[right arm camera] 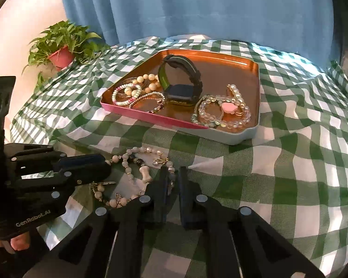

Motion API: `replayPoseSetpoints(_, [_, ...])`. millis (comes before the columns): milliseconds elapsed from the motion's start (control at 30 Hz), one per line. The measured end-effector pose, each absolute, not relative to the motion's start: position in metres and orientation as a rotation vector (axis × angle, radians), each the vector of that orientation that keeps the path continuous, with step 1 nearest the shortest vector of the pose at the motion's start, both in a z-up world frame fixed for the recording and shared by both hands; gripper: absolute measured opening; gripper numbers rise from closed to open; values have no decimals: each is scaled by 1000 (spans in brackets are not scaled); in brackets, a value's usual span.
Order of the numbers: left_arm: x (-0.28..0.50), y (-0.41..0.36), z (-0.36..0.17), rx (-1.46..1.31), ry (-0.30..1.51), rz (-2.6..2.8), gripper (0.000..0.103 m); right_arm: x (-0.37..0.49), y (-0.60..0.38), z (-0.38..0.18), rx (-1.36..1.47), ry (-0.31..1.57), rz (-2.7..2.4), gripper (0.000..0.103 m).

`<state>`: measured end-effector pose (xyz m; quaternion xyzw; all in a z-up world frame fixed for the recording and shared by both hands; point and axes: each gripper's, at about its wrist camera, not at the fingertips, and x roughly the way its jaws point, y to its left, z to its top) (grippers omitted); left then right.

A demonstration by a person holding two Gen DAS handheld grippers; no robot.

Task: Organize jewelry
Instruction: 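Grasp the black-white bead bracelet with the left tool while the right tool grasps the white pearl bracelet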

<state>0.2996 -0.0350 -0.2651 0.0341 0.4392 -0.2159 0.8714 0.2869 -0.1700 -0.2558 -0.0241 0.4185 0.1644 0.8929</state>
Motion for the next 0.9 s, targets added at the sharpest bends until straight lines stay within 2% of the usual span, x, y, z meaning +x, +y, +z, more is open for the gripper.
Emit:
replayPoseSetpoints(67, [299, -35, -265, 75, 913, -450, 9, 285, -164, -256, -80, 862, 341, 12])
replayPoseSetpoints(200, [299, -35, -264, 100, 902, -450, 9, 283, -150, -258, -175, 848, 321, 12])
replayPoseSetpoints(267, [301, -34, -264, 93, 907, -454, 9, 283, -146, -258, -199, 847, 316, 6])
replayPoseSetpoints(533, [283, -6, -255, 33, 925, -417, 9, 246, -179, -230, -72, 810, 299, 5])
replayPoseSetpoints(800, [279, -11, -261, 66, 921, -406, 14, 248, -182, -255, -72, 914, 326, 6])
replayPoseSetpoints(900, [279, -17, -263, 103, 904, -401, 15, 247, -179, -253, -94, 899, 327, 7])
